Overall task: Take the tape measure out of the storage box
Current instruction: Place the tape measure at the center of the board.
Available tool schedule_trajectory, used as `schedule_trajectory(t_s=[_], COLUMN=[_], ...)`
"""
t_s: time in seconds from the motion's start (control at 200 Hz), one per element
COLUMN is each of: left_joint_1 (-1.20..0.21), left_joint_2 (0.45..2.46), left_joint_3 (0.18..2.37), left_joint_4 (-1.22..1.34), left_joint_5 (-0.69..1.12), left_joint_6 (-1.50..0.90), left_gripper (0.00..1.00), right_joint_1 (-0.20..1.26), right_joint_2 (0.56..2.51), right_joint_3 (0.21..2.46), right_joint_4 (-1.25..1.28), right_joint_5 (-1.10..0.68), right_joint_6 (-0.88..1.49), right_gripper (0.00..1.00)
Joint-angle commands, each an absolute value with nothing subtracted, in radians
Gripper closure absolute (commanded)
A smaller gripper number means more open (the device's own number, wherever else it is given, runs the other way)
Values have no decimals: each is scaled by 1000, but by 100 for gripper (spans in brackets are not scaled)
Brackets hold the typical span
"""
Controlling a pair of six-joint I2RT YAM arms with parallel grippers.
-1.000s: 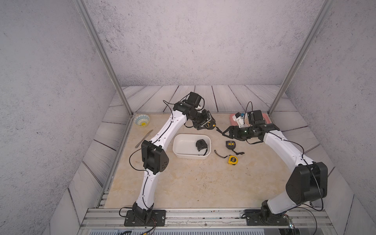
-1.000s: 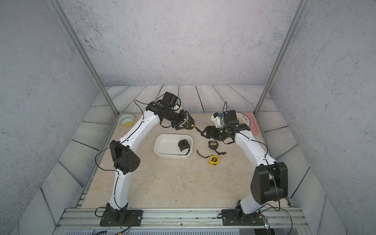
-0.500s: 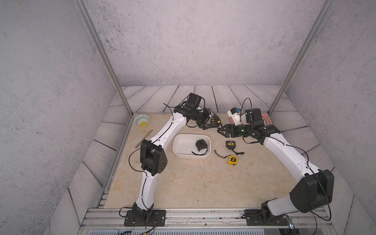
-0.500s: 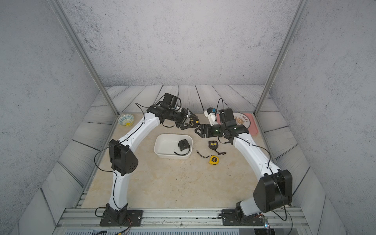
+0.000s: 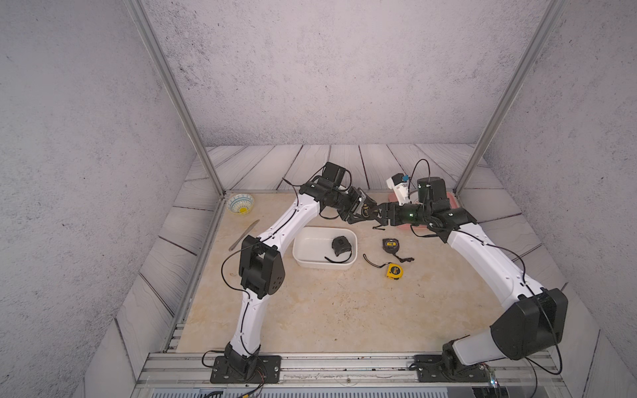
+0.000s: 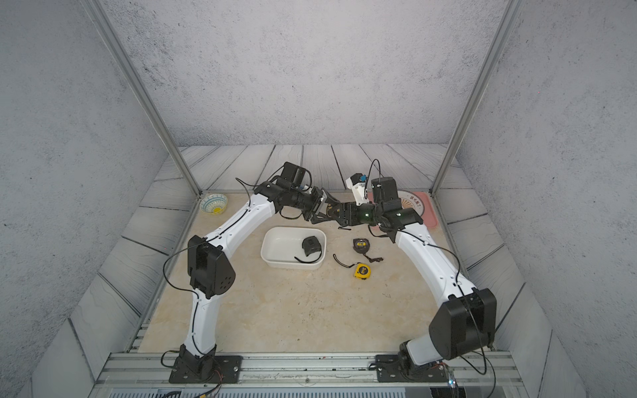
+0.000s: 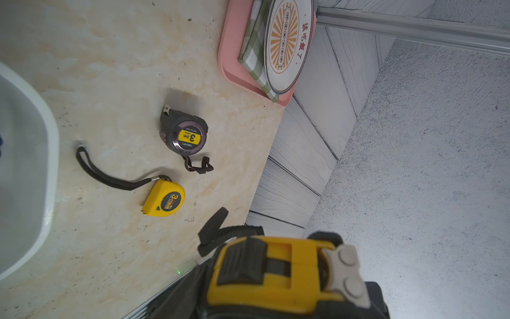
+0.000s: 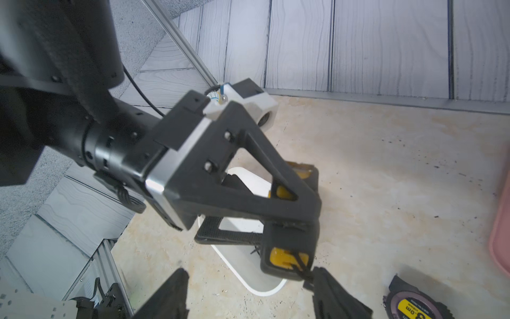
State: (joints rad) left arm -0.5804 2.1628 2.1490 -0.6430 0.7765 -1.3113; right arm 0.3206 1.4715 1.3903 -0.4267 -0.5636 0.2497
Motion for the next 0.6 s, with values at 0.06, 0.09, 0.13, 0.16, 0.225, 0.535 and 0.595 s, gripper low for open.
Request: schedule_trajectory(t_s=[0.06, 0.09, 0.13, 0.16, 0.225, 0.535, 0.595], left_joint_1=[-589, -589, -590, -589, -590, -591, -592], left_joint_2=[2097, 2096, 2093, 2091, 2089, 2077, 2075], left_joint_3=[2132, 2132, 2129, 2130, 2132, 2123, 2121], left_joint_4=[-577, -573, -566, -565, -563, -549, -540], left_joint_5=[814, 816, 816, 815, 816, 824, 827], left_joint_6=[-1322, -1322, -1322, -1322, -1322, -1323, -1326], left_gripper=[100, 100, 100, 100, 100, 100, 100], right_joint_1=[326, 326, 326, 327, 326, 327, 327], right_joint_2=[1519, 1520, 1519, 1518, 1517, 1538, 1545], right_joint_3=[1427, 1424, 1417, 1412, 1402, 1404, 1408], right_joint_4=[-415, -416, -414, -411, -405, -379, -376], right_joint_5=[-545, -544, -541, -538, -536, -534, -536], right_joint_6=[233, 235, 235, 236, 239, 256, 259], right_gripper=[27, 27, 27, 27, 27, 29, 31])
